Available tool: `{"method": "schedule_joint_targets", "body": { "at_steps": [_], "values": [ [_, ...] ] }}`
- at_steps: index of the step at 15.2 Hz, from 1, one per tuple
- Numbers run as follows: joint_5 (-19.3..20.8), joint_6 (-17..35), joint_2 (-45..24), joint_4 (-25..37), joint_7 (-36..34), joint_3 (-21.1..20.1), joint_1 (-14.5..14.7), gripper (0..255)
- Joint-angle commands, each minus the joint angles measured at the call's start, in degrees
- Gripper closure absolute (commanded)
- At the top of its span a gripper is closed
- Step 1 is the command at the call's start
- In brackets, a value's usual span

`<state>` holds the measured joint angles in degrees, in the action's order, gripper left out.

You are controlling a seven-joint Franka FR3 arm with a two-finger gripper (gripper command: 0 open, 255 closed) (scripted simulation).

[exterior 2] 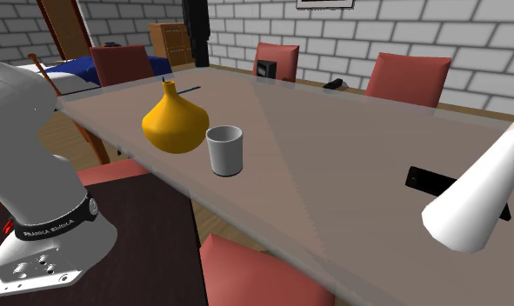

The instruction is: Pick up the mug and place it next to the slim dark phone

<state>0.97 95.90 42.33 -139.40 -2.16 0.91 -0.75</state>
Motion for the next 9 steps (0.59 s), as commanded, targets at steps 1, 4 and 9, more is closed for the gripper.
{"method": "schedule_joint_targets", "body": {
  "at_steps": [1, 4, 9],
  "values": [
    [0.0, 0.0, 0.0, 0.0, 0.0, 0.0, 0.0, 0],
    [-0.3, 6.6, -1.0, -5.1, 1.4, 1.1, 0.2, 0],
    [-1.0, 18.3, -5.0, -12.0, 4.0, 2.9, 0.7, 0]
  ]
}}
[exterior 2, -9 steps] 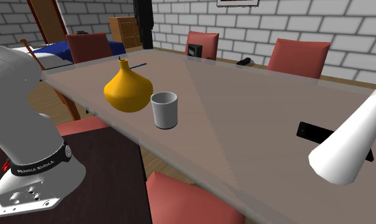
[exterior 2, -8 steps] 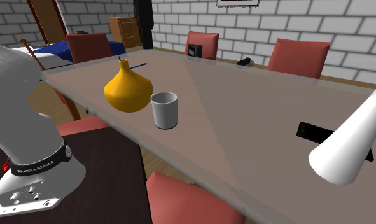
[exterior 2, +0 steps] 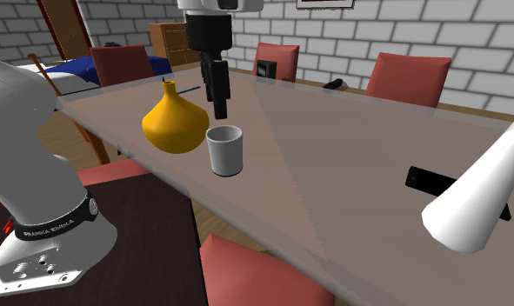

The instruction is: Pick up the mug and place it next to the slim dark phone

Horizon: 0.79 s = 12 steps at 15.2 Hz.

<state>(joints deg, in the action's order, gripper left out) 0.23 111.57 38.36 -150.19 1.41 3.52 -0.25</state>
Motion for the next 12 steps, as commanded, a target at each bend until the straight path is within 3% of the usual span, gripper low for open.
{"method": "schedule_joint_targets", "body": {
  "at_steps": [1, 4, 12],
  "values": [
    [-0.4, 5.1, -2.3, -2.4, 1.0, 0.7, 0.3, 0],
    [-1.3, 12.7, -6.6, -5.3, 3.0, 1.9, 0.9, 0],
    [-1.9, 20.9, -11.3, -8.7, 3.7, 2.2, 1.5, 0]
  ]
}}
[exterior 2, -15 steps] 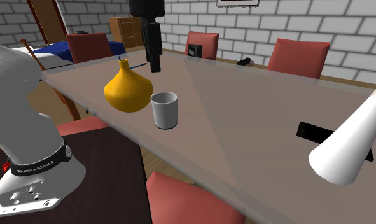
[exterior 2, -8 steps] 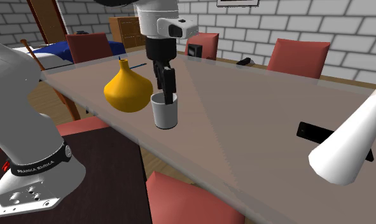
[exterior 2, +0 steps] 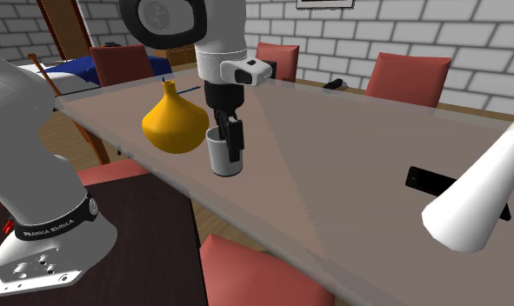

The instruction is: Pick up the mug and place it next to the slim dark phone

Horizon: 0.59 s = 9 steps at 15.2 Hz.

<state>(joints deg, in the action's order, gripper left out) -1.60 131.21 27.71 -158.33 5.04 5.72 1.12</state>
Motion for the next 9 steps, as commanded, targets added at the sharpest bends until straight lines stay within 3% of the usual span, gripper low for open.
{"method": "schedule_joint_targets", "body": {
  "at_steps": [1, 8, 9],
  "values": [
    [-0.2, 1.8, -1.0, -0.8, 0.1, 0.0, 0.1, 0],
    [-0.2, 1.8, -1.0, -0.8, 0.1, 0.0, 0.1, 0],
    [-0.2, 1.8, -1.0, -0.8, 0.1, 0.0, 0.1, 255]
  ]
}}
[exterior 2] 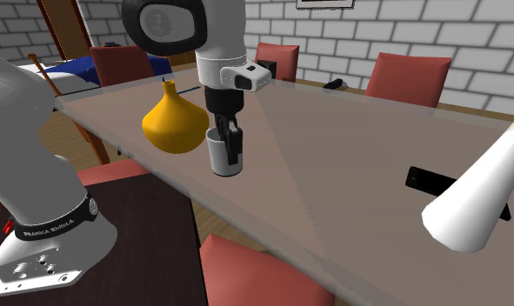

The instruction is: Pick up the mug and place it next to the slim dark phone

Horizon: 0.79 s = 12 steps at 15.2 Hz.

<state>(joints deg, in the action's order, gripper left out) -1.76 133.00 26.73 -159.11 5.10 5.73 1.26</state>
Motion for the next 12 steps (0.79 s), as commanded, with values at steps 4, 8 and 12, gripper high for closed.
{"method": "schedule_joint_targets", "body": {
  "at_steps": [4, 8, 12],
  "values": [
    [0.0, 0.0, 0.0, 0.0, 0.0, 0.0, 0.0, 255],
    [0.0, 0.0, 0.0, 0.0, 0.0, 0.0, 0.0, 255],
    [0.2, -3.0, 1.8, 1.2, -0.3, -0.2, -0.1, 255]
  ]
}}
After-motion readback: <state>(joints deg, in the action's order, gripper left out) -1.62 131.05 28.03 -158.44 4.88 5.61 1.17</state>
